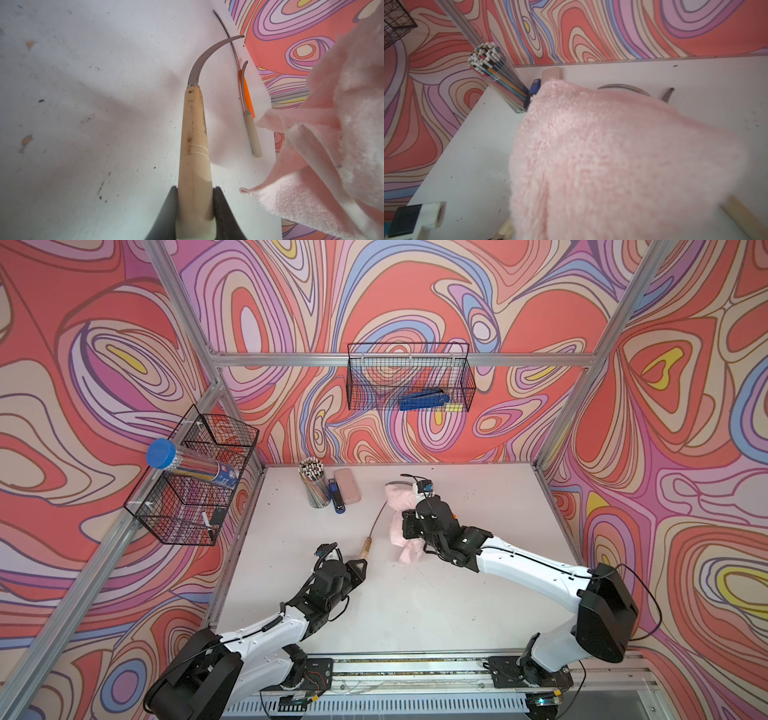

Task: Wipe small sickles with rags
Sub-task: Adjust the small sickle, then wipe the small sickle.

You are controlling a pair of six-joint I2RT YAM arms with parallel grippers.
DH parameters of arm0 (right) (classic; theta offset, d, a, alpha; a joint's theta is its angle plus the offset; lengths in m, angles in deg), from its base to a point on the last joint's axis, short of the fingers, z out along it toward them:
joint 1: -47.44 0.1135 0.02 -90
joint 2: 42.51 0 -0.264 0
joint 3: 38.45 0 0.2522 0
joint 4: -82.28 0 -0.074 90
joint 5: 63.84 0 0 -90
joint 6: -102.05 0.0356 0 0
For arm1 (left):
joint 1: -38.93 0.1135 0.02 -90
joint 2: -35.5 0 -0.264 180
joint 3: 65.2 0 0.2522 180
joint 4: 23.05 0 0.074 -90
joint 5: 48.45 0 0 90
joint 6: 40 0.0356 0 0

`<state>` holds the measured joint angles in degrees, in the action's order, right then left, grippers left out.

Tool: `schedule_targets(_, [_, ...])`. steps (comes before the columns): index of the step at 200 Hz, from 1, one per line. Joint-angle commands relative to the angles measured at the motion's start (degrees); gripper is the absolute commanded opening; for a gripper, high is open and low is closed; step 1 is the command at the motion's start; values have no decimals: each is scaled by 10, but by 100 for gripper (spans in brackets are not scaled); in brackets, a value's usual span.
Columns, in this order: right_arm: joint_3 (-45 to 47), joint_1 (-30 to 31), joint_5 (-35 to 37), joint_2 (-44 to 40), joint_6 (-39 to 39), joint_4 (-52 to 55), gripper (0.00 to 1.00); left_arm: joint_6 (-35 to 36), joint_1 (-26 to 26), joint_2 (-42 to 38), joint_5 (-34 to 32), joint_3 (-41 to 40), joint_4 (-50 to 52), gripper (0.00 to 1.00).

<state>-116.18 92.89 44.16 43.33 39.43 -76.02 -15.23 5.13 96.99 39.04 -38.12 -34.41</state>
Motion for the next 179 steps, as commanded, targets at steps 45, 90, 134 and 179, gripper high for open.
schedule_targets(45, [95,81,-60,10,36,-56,0,1,1,-18,-10,-5,-15,0])
schedule_targets(90, [87,152,-145,67,29,-124,0,1,7,0,3,-4,-33,0])
schedule_targets(134, [97,172,-180,87,36,-157,0,8,12,-20,-7,-6,-20,0])
schedule_targets(179, [89,182,-175,121,36,-151,0,3,57,-67,0,-20,7,0])
